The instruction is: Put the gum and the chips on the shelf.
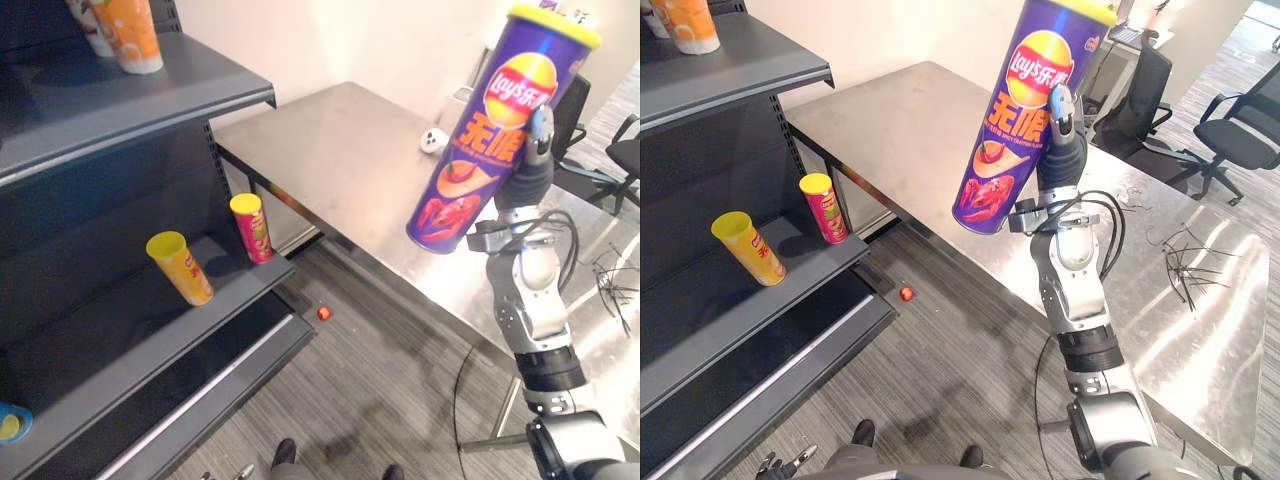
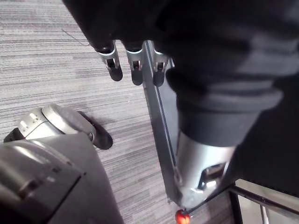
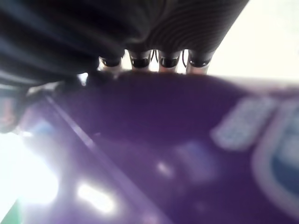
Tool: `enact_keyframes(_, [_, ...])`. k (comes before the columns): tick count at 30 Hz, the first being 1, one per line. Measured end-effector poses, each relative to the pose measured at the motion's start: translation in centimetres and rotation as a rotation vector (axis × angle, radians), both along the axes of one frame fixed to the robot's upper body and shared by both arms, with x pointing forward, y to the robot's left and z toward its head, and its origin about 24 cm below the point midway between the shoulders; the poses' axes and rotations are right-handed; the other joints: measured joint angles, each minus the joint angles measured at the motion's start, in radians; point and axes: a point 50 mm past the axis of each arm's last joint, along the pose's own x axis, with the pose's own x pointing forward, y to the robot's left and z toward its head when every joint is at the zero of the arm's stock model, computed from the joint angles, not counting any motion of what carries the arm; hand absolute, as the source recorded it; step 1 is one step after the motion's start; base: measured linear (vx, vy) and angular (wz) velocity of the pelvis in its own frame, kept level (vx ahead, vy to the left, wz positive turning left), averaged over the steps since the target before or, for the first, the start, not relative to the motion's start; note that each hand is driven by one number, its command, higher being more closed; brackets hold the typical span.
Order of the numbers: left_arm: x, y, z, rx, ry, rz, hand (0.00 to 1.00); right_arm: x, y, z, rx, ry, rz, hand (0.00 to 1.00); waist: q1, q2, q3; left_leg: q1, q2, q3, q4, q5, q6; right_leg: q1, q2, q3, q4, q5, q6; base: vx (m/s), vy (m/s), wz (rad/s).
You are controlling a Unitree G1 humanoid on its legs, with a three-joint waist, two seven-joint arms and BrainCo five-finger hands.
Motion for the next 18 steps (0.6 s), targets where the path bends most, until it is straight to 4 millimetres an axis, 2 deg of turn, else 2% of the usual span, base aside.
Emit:
enact_keyframes(6, [-1.0,-0.3,-0.4,-0.019,0.053,0.009,0.0,-1.2,0.2,-1.7,-0.044,0.029,0.061,1.0,-0.033,0.008,-0.021,0.013,0.001,0.015,0.0,-0.008,-0.002,0.01,0.002,0.009,-0.016,0.003,0.003,0.02,0.0,-0.06])
enact_keyframes(13, [-1.3,-0.3,-0.5,-0.02,0.065,0.011,0.0,-1.8,0.2,-4.2,-0.055,0.113,0.129,1.0,-0.044,0.032,-0.051,0.036,0.002,0.043,0.0,-0.024,-0.001,0.019,0.003,0.034,-0.019,0.003,0.004,0.02,0.005,-0.12])
enact_keyframes(16, [-1.3,-0.4,-0.5,-0.023,0.075,0.015,0.0,-1.9,0.4,-5.0,-0.055,0.15,0.15,1.0,-0.042,0.038,-0.048,0.029,0.001,0.027,0.026,-0.036,-0.001,0.029,0.002,0.026,-0.008,0.0,-0.001,0.02,-0.001,0.11])
enact_keyframes(18, [-1.4,-0.7,-0.7,-0.023,0.093,0.025,0.0,-1.9,0.9,-5.3,-0.057,0.168,0.183,1.0,-0.043,0.052,-0.042,-0.011,-0.002,-0.008,0.092,-0.059,-0.002,0.028,0.001,-0.008,0.025,-0.019,-0.007,-0.01,-0.012,0.4])
